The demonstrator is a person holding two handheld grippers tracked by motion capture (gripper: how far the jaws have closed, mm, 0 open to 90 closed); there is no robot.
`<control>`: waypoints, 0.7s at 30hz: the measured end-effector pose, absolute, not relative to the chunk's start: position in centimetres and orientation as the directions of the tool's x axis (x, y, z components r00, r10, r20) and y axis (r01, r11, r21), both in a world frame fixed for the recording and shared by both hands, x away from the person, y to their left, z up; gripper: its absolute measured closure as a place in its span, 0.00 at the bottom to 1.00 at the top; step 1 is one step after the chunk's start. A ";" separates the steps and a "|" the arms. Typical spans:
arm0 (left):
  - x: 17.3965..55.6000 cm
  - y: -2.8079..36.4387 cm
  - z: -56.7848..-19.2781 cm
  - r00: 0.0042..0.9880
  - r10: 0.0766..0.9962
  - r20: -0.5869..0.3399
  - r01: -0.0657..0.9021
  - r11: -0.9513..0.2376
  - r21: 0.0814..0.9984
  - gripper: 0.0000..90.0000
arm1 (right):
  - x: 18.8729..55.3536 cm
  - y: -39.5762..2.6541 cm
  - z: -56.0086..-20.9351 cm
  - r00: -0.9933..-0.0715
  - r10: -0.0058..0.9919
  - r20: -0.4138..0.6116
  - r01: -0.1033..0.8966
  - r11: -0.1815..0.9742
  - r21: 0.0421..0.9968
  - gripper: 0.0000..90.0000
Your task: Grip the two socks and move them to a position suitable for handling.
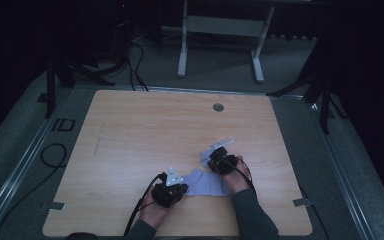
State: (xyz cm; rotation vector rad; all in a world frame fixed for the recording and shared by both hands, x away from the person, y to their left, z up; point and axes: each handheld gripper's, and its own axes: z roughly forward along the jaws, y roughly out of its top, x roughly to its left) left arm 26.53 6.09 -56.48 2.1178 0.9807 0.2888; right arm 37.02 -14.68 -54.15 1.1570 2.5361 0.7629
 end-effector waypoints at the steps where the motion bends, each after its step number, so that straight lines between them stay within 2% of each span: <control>1: 26.5 6.1 -56.5 0.678 0.727 -0.108 0.553 -0.408 0.727 0.97 | 37.1 -14.7 -54.1 -0.653 0.757 0.007 0.633 0.541 0.554 0.98; 12: 26.6 6.0 -56.5 0.679 0.726 -0.108 0.551 -0.408 0.728 0.97 | 37.5 -12.3 -54.1 -0.715 0.699 0.004 0.588 0.599 0.544 0.99; 21: 26.6 6.1 -56.5 0.681 0.724 -0.108 0.549 -0.408 0.729 0.97 | 37.6 -12.0 -54.1 -0.720 0.694 0.015 0.589 0.599 0.543 0.99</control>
